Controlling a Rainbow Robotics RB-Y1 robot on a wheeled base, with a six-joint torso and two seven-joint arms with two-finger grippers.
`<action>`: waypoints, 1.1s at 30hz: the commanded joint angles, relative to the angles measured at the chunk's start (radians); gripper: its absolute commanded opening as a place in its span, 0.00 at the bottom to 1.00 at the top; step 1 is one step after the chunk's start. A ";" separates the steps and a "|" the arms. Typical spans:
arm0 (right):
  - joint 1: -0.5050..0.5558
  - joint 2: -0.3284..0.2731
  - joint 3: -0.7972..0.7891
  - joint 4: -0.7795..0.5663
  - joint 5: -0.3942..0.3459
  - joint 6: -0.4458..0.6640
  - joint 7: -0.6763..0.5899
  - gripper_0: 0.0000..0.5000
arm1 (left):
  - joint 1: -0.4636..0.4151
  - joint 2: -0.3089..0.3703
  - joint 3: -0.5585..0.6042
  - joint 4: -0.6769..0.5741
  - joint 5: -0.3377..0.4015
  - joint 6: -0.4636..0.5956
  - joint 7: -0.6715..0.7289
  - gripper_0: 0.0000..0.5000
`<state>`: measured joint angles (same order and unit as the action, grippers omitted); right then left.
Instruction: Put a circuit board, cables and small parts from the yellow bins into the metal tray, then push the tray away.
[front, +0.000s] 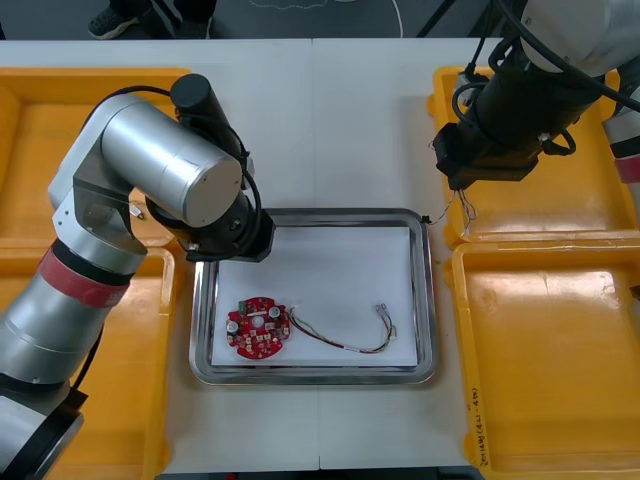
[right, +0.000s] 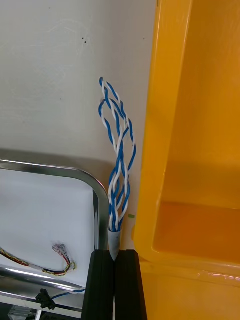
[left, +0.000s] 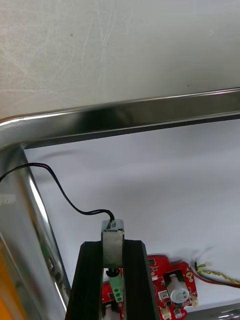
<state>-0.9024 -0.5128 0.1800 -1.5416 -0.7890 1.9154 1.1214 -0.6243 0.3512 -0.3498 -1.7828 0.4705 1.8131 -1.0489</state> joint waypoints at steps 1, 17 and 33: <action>-0.003 -0.007 0.007 -0.032 0.007 0.004 -0.028 0.00 | 0.000 -0.038 -0.014 0.023 -0.021 -0.021 -0.019 0.00; -0.003 -0.007 0.007 -0.034 0.007 0.004 -0.028 0.00 | 0.021 -0.038 -0.063 0.048 -0.053 -0.040 -0.023 0.00; -0.003 -0.007 0.009 -0.034 0.007 0.004 -0.026 0.00 | 0.035 -0.038 -0.084 0.048 -0.059 -0.055 -0.014 0.60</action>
<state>-0.9023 -0.5128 0.1800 -1.5416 -0.7889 1.9154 1.1214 -0.5957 0.3322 -0.4123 -1.7229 0.4210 1.7709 -1.0489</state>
